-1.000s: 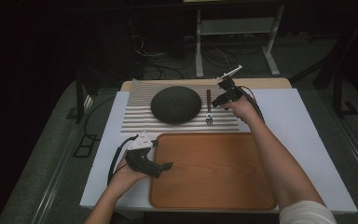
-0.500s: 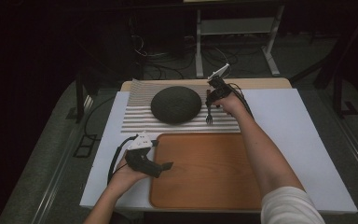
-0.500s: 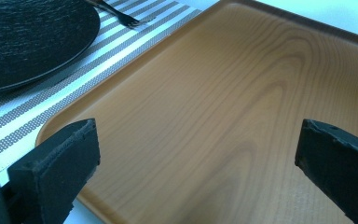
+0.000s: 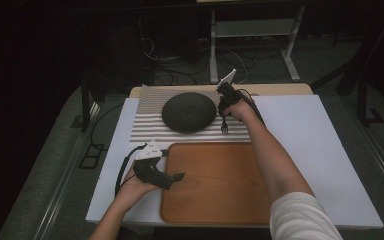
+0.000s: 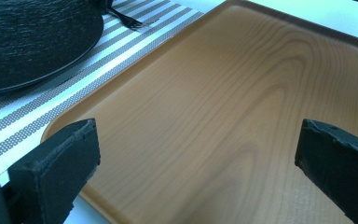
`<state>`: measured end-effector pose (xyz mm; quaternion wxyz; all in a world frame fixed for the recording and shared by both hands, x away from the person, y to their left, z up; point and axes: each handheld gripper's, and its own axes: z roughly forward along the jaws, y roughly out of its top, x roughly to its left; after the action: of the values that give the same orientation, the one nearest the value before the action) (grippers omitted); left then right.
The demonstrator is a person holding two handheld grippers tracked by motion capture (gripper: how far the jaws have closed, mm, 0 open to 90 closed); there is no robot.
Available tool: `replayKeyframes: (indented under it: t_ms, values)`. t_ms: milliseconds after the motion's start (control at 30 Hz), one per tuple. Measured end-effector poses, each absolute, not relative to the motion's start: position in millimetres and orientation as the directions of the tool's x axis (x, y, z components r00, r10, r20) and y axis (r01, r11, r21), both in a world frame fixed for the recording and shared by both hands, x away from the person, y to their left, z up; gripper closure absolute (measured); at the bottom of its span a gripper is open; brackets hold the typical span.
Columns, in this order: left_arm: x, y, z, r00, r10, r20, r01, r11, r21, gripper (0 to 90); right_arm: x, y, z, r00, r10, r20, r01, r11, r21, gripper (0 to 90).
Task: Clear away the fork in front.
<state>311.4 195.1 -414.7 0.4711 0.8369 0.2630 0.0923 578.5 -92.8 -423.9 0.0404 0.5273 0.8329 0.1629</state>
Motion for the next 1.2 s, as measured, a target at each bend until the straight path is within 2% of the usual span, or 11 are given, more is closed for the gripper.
replayKeyframes:
  t_ms: [100,267,700,1200]
  values:
    - [312,195,-415,0.844,0.527,-0.094,0.353,-0.416,0.838,0.0,580,-92,-424,-0.439,0.893,0.095,0.867,0.394,0.306,66.4]
    - [311,194,-415,0.846,0.525,-0.092,0.351,-0.419,0.838,0.0,578,-91,-424,-0.439,0.897,0.045,0.861,0.406,0.306,76.7]
    - [311,194,-415,0.849,0.522,-0.085,0.345,-0.426,0.836,0.0,569,-101,-421,-0.461,0.886,0.049,0.842,0.419,0.340,77.4]
    - [309,193,-414,0.849,0.523,-0.069,0.333,-0.428,0.840,0.0,534,-144,-378,-0.499,0.856,0.135,0.778,0.374,0.505,77.9]
